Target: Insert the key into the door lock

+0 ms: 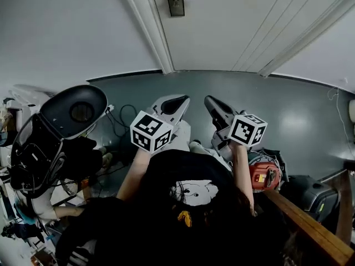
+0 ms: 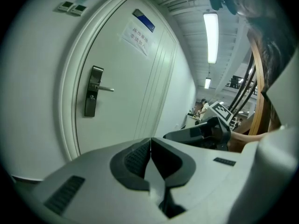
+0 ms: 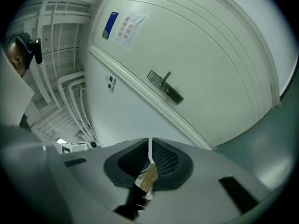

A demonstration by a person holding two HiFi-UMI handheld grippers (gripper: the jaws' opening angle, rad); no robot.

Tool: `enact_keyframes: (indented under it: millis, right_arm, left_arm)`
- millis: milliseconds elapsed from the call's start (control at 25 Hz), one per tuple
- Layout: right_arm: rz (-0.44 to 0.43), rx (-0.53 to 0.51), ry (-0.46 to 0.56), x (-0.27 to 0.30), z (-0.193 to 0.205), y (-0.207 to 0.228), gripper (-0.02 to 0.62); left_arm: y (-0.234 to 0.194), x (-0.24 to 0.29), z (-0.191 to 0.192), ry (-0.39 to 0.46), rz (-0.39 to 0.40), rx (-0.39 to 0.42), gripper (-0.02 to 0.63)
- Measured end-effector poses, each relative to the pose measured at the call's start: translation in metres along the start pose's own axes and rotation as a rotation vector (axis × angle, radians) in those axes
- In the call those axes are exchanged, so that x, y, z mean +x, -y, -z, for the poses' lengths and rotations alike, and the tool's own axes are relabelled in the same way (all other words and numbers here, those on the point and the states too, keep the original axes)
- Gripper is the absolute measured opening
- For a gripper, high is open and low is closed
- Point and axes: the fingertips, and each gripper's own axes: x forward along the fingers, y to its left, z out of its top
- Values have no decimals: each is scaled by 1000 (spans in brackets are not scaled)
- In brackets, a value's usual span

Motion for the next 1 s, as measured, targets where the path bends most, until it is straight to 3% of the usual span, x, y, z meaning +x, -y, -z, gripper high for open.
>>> enact_keyframes:
  millis: [200,480,1000]
  right_arm:
    - [-5,-66,6,-8,3,-14,15]
    - [-1,-90,6,-5,2,-13,14]
    - [19,-136,43,-39,6,-28,14]
  left_arm:
    - [9,-7,-1,15,-2,14,9]
    - [8,0,-2,27,19,24,9]
    - [45,-13,-6,28,35,69,9]
